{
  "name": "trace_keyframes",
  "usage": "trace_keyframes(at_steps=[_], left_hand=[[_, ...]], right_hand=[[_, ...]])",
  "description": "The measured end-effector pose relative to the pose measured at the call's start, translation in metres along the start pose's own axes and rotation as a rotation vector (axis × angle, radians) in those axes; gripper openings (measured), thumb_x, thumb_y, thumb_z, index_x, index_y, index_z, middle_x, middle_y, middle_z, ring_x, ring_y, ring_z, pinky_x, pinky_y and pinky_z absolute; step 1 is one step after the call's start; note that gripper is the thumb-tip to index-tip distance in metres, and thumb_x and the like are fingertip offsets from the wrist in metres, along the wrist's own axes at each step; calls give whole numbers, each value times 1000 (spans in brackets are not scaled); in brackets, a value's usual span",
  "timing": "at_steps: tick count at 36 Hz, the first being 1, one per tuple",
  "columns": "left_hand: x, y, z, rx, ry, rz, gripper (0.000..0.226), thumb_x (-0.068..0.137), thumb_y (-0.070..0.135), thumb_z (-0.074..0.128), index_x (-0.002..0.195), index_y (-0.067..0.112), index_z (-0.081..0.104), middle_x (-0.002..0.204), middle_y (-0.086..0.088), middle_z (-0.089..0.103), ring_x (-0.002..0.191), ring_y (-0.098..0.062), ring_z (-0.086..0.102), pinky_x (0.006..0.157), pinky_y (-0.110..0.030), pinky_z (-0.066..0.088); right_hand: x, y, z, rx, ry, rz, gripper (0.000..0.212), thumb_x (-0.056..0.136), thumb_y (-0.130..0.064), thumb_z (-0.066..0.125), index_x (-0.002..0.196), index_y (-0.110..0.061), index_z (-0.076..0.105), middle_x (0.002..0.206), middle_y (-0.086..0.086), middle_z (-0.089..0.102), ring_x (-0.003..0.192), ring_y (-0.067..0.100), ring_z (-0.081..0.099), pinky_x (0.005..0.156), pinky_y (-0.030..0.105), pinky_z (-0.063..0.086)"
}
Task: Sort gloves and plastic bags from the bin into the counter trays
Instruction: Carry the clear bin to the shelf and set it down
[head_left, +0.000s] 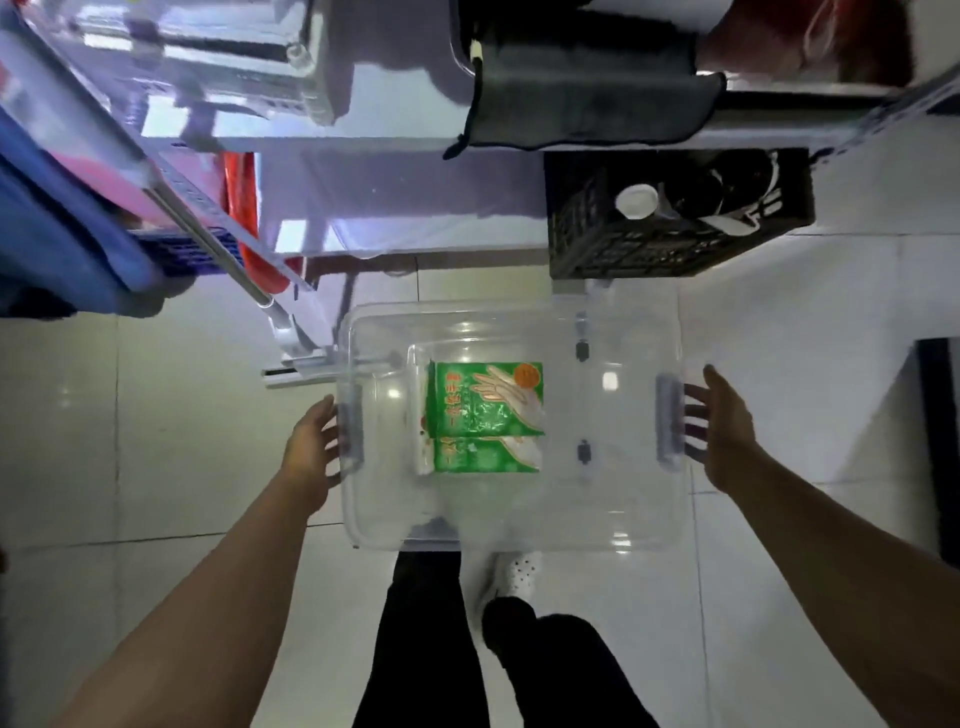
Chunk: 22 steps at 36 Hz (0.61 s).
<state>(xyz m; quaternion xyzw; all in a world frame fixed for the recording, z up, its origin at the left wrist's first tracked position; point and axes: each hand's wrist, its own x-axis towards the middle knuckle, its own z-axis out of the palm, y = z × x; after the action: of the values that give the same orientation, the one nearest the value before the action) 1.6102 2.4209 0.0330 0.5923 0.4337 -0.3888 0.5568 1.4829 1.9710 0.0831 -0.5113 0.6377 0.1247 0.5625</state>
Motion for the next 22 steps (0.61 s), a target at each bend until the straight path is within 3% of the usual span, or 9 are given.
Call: trace_keyframes(at_steps=[3,6,10,13,15,19,22], left_hand=[[31,-4,2,82,-14,-3,29,83,57,55,86,35,74,94,8,69,88,-18,61,77,-41,47],[69,-11,9,145,-22,-21,31,82,58,53,83,35,74,94,7,68,88,-19,60,77,-40,46],[129,-27,25,240,-35,15,34,86,59,50,92,33,71,97,6,69,88,-21,61,70,-39,45],[178,-36,38,319,-31,79,36,88,62,52,97,31,69,97,5,69,88,-22,63,73,-40,47],[210,-39,46,360,-31,119,40,88,64,52,104,30,66,98,5,67,88,-21,62,78,-43,47],[262,-42,64,396,-8,189,43,89,66,48,110,29,60,91,3,64,82,-21,60,69,-40,46],[291,-44,74,395,8,234,56,88,68,47,125,27,56,104,-2,64,92,-25,59,77,-45,46]], right_hand=[[19,26,3,13,-2,8,49,82,-62,64,105,-19,70,107,8,69,95,30,67,76,38,53],[48,48,10,13,17,0,53,84,-54,68,118,-14,67,105,6,68,91,27,66,70,34,50],[102,79,28,28,46,-31,52,84,-50,70,123,-15,66,108,8,66,91,27,65,66,34,49],[150,100,44,46,54,-62,49,83,-51,70,120,-19,66,103,7,66,87,26,65,64,33,48],[180,112,52,67,48,-76,46,82,-52,69,117,-22,66,102,7,67,88,26,66,67,34,49],[232,127,70,106,27,-106,36,81,-51,68,108,-27,68,104,8,68,91,28,66,73,35,51],[263,129,86,105,1,-157,43,80,-47,69,116,-24,67,110,10,67,90,27,64,73,33,49]])
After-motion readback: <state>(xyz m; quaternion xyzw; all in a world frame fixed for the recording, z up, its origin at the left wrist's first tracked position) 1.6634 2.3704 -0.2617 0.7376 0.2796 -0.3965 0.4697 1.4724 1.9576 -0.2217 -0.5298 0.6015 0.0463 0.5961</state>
